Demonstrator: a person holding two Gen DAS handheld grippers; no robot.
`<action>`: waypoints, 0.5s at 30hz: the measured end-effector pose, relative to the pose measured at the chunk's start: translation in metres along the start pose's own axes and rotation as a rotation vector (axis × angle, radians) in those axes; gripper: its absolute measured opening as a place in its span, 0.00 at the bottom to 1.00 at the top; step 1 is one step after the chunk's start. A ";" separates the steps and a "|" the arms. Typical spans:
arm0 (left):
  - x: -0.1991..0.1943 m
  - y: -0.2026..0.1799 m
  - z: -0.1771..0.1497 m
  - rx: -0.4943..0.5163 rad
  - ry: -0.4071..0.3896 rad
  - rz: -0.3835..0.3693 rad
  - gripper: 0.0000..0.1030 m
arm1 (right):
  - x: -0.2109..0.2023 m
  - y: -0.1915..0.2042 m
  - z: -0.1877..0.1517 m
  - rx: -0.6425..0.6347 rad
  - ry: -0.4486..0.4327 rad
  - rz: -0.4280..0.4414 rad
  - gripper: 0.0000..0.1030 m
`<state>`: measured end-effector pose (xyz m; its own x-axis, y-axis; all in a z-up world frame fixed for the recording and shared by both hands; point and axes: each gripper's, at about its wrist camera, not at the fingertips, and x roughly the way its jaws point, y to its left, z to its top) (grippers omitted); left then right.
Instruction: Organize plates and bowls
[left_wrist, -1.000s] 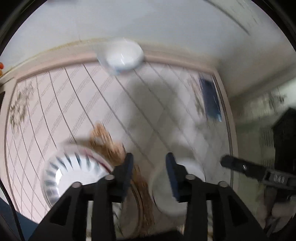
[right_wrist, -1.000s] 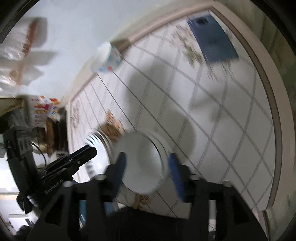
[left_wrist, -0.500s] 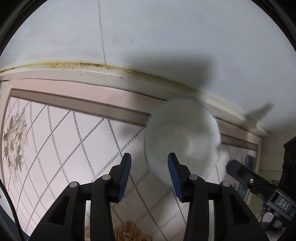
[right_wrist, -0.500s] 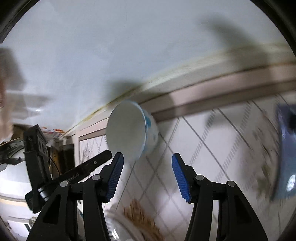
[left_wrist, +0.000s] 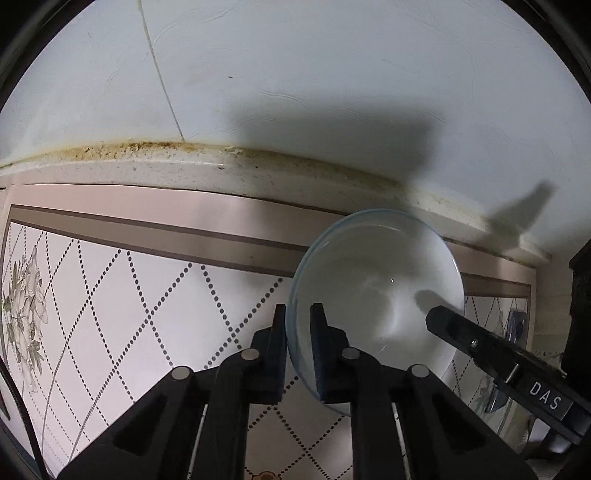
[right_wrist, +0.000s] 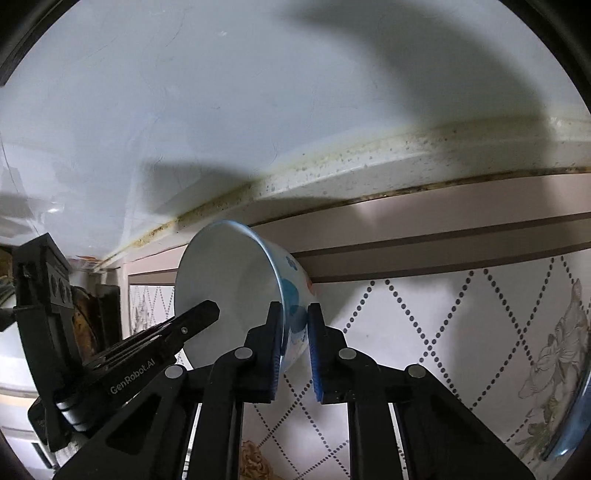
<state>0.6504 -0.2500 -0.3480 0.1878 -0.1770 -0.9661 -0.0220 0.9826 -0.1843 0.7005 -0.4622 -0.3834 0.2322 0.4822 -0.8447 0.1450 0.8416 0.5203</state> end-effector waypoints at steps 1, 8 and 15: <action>-0.001 -0.002 -0.002 0.003 -0.003 0.001 0.10 | -0.001 0.000 -0.001 -0.001 0.000 0.000 0.14; -0.027 -0.009 -0.022 0.027 -0.036 -0.017 0.10 | -0.018 0.004 -0.018 -0.002 -0.016 0.011 0.14; -0.072 -0.026 -0.063 0.109 -0.080 -0.045 0.10 | -0.064 0.002 -0.064 0.001 -0.047 0.024 0.14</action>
<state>0.5760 -0.2661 -0.2845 0.2641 -0.2206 -0.9389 0.0941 0.9747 -0.2025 0.6241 -0.4759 -0.3365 0.2808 0.4906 -0.8249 0.1400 0.8294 0.5409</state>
